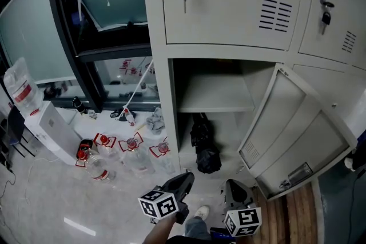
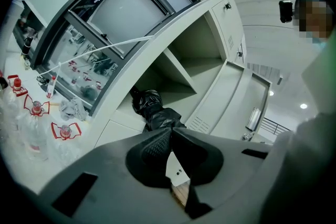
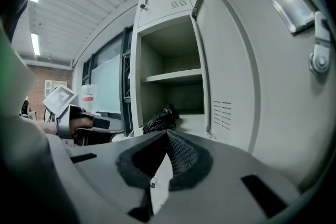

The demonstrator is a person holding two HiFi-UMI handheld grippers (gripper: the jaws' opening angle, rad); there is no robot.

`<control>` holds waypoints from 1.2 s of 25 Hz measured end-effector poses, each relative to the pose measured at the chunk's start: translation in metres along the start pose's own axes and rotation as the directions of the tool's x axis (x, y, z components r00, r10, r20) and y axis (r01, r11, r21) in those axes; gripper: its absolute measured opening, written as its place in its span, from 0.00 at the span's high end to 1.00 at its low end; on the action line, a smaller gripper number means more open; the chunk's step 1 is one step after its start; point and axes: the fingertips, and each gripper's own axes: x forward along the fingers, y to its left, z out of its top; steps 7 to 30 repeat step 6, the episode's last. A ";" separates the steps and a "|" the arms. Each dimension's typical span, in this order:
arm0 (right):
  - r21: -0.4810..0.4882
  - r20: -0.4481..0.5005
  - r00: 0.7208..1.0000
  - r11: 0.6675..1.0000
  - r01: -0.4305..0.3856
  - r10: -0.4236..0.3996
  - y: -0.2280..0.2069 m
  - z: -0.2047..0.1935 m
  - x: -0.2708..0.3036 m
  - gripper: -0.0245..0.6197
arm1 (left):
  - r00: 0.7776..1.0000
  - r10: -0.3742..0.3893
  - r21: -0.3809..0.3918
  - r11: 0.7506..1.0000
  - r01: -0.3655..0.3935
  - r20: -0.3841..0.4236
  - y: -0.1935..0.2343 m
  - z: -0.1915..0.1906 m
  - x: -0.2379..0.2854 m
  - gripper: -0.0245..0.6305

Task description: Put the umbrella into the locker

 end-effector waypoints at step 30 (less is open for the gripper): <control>0.001 0.003 1.000 1.000 0.003 -0.003 -0.002 0.001 -0.002 0.96 | 1.000 -0.004 -0.028 1.000 0.003 -0.005 0.000 -0.002 0.001 0.94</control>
